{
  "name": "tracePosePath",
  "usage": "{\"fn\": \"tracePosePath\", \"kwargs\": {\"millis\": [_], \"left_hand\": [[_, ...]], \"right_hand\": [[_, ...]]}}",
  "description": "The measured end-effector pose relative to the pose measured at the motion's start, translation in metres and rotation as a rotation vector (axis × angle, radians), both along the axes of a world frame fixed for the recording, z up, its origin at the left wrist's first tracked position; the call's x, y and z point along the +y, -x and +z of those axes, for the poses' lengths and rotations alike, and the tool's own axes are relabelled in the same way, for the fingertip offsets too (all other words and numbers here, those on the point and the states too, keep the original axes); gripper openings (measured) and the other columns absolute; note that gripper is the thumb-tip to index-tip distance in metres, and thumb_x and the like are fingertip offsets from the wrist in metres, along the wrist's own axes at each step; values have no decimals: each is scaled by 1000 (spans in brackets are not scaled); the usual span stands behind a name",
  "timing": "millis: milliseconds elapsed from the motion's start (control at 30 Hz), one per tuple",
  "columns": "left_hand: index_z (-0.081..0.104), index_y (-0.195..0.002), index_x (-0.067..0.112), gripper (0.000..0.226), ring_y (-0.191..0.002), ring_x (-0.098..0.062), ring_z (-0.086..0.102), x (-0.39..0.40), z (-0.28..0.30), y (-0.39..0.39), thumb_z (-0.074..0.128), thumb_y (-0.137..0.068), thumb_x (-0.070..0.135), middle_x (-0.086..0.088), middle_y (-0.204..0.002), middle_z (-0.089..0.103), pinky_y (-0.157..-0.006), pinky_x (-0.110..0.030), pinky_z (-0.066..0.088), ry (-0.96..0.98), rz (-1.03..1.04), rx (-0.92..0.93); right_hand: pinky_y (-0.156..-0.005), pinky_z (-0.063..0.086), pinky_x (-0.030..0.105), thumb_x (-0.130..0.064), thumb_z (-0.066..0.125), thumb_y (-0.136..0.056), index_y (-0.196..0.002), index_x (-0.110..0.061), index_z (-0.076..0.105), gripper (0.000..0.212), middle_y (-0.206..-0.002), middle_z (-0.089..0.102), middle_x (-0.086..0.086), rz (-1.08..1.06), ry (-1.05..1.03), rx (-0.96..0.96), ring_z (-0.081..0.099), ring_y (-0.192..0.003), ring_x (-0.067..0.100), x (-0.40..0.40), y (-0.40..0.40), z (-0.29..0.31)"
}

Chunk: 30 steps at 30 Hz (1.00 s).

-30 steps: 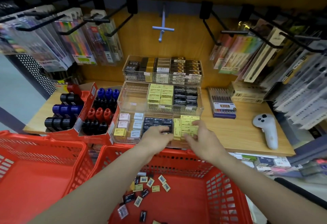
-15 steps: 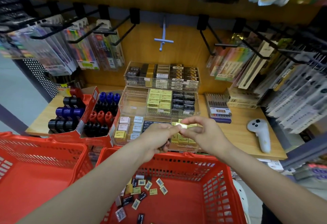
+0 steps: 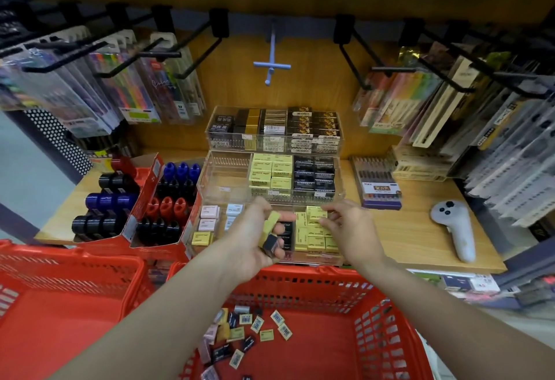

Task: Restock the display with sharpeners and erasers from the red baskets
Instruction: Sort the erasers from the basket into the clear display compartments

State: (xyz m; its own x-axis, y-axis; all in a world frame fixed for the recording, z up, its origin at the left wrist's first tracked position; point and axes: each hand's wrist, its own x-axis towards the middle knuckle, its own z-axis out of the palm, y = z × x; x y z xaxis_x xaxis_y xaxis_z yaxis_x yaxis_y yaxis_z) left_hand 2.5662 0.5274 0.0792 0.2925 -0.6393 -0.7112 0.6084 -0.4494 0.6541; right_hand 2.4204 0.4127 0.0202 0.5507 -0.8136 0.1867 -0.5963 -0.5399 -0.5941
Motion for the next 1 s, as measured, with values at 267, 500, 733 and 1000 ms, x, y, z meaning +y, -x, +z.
{"fn": "tracePosePath", "kwargs": {"millis": [267,500,733,1000], "left_hand": [[75,-103,10,26,-64,-15,43,6,7,4,49,-96,11,-8,-89,53,-45,-23,39,11,-37,45],[72,-105,22,14,-74,-13,47,14,9,10,69,-92,17,0,-102,63,-49,-22,41,106,-161,-259],[64,-102,28,20,-89,-8,60,19,13,21,75,-86,26,7,-111,65,-74,-26,45,237,-211,-620],[64,-97,30,35,-77,4,52,19,7,19,86,-73,18,13,-97,62,-69,-13,42,283,-343,-867]], "right_hand": [[-83,52,20,-12,76,-83,-103,-8,74,21,-100,69,7,-103,20,-25,59,-75,9,-3,-14,-2],[-69,49,9,-22,67,-92,-103,-19,72,12,-103,67,-9,-55,-143,-110,65,-77,0,14,-1,33],[-80,59,27,-18,69,-88,-110,-5,70,25,-100,76,6,25,-1127,-539,73,-94,25,41,16,77],[-72,58,21,-2,76,-80,-91,-5,77,12,-96,76,12,-90,-1142,-600,73,-92,21,24,33,65]]}}
